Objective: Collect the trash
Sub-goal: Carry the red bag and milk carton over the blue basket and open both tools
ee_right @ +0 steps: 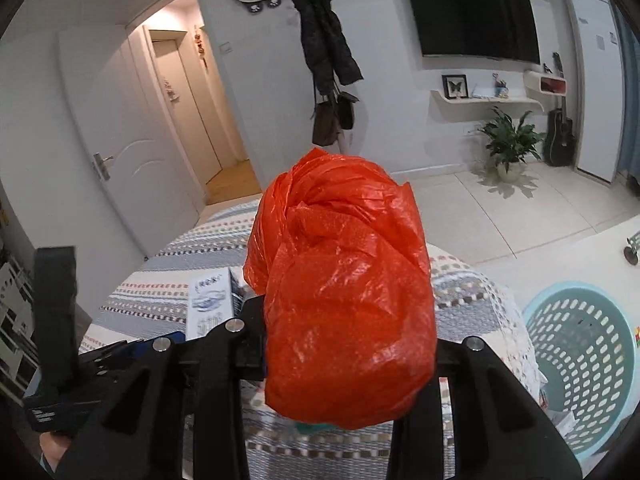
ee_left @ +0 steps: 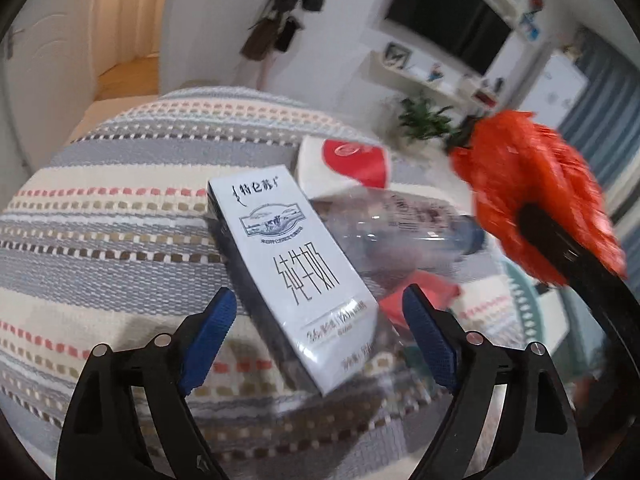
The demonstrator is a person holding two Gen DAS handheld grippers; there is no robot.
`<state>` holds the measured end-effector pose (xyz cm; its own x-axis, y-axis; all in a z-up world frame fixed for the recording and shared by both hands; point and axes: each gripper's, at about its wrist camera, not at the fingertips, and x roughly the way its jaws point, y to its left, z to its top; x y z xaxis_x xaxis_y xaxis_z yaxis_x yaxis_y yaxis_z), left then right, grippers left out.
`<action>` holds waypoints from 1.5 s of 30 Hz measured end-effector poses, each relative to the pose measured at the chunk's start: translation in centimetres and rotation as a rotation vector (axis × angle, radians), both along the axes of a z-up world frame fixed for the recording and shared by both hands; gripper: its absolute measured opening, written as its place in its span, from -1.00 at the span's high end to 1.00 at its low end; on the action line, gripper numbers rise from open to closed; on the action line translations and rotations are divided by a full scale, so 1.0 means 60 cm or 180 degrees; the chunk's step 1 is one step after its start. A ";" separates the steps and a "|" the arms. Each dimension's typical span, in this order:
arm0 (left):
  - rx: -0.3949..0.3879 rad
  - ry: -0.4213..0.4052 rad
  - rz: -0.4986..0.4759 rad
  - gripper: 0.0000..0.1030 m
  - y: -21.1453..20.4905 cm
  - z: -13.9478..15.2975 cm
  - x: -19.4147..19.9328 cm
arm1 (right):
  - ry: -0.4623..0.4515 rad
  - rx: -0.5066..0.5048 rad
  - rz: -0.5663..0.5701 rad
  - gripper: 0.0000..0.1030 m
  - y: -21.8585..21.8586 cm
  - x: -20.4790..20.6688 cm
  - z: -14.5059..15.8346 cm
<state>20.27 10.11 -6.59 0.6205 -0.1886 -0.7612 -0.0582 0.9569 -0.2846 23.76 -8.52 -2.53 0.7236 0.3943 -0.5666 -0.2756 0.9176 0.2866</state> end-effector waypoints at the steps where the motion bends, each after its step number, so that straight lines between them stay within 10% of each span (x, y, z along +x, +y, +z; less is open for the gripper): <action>1: 0.0078 0.0047 0.0052 -0.61 -0.007 -0.005 0.009 | 0.0006 0.0010 0.0008 0.42 -0.003 0.000 -0.002; 15: 0.0172 -0.0009 -0.0139 -0.08 -0.001 -0.004 -0.019 | -0.0079 0.0041 0.0057 0.42 -0.029 -0.033 -0.002; 30: 0.0429 0.0169 -0.0387 -0.11 0.016 0.005 -0.092 | -0.0044 0.0206 0.0064 0.42 -0.060 -0.061 0.003; 34: 0.0500 0.0185 -0.0346 -0.38 -0.004 0.004 -0.076 | -0.0047 0.0213 0.0051 0.42 -0.065 -0.068 0.006; 38: 0.0814 0.0291 -0.0256 -0.13 -0.020 -0.010 -0.051 | -0.0102 0.0184 0.0022 0.42 -0.078 -0.081 0.013; 45: 0.0856 -0.0248 -0.0202 -0.10 -0.038 0.042 -0.087 | -0.0206 0.0169 -0.0168 0.42 -0.131 -0.094 0.030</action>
<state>15.08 7.85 -4.09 0.6724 -0.0267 -0.7397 0.0163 0.9996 -0.0213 18.12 -16.38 -0.74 0.7785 0.3829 -0.4974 -0.2468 0.9153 0.3184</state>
